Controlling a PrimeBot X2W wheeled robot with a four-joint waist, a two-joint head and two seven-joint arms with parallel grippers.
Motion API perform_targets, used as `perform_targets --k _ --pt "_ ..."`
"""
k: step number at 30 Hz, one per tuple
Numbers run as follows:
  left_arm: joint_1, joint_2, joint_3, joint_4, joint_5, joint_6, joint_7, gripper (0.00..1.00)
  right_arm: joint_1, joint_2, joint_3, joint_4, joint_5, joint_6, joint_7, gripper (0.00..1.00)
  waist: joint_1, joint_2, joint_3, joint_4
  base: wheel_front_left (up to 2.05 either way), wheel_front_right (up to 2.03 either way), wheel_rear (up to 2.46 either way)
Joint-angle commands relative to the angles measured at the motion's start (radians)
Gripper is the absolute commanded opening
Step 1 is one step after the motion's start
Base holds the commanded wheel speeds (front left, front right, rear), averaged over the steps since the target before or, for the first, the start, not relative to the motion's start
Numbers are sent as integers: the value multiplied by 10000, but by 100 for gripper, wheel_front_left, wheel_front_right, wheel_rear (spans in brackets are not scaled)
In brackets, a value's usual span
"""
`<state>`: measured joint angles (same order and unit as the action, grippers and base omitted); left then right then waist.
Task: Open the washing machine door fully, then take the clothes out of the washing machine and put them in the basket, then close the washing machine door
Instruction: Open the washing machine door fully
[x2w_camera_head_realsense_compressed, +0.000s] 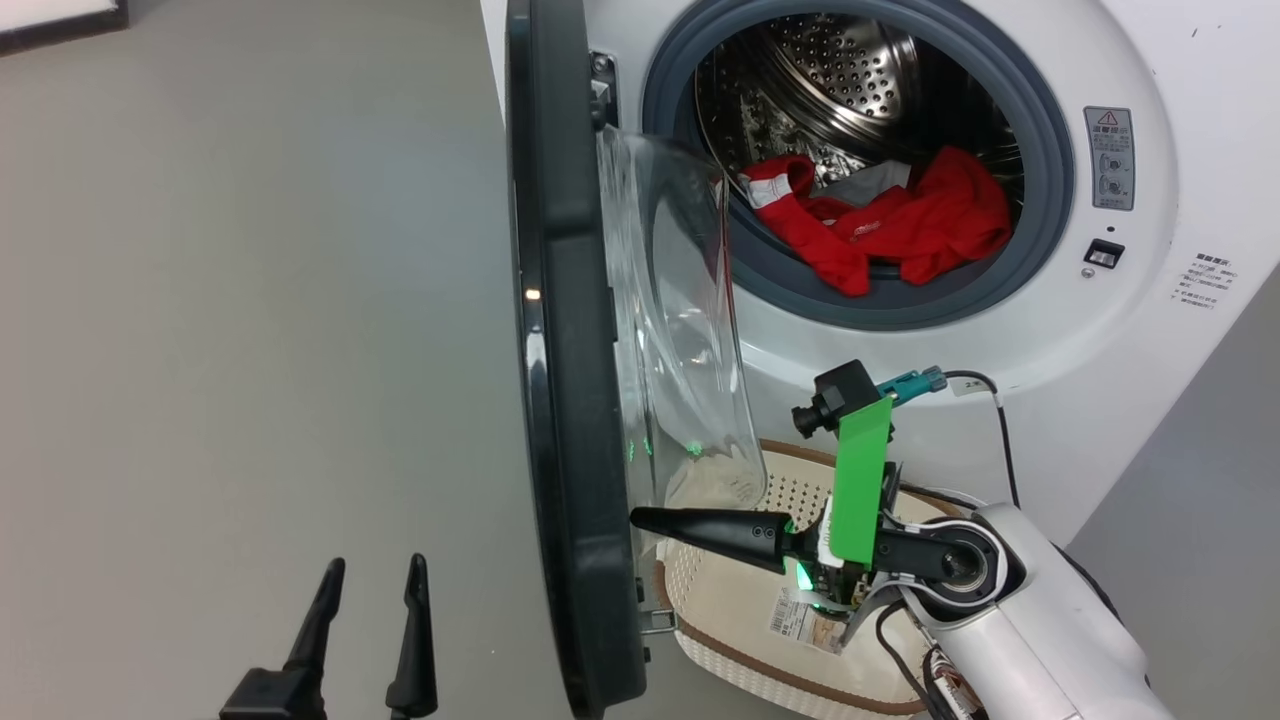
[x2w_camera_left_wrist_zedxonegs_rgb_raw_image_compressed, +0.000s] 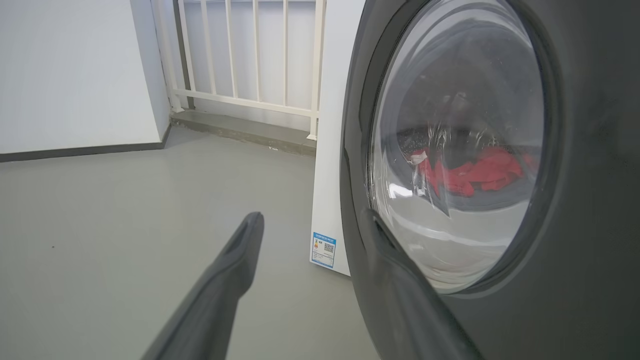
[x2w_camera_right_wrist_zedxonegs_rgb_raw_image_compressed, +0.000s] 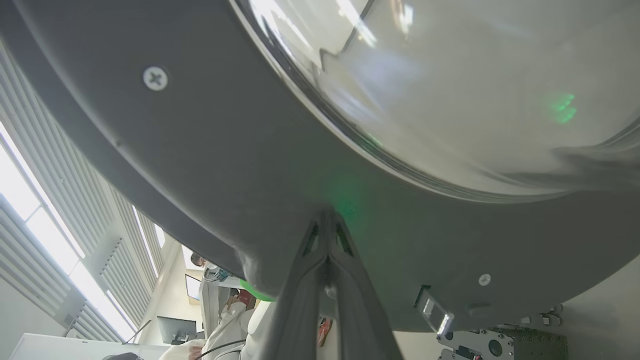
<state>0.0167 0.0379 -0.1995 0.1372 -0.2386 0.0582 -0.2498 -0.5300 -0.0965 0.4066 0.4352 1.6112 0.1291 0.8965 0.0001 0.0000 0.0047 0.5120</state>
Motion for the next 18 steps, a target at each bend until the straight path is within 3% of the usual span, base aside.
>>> perform_targets --k 1,18 --pt "-91 123 334 -288 104 109 -120 100 -228 302 167 -274 14 16 51 0 0 0 -3 1 0 0 0" --pt "-34 123 346 -275 85 93 -120 100 -150 414 180 -350 -43 16 -57 0 0 0 -17 -26 0 0 0"
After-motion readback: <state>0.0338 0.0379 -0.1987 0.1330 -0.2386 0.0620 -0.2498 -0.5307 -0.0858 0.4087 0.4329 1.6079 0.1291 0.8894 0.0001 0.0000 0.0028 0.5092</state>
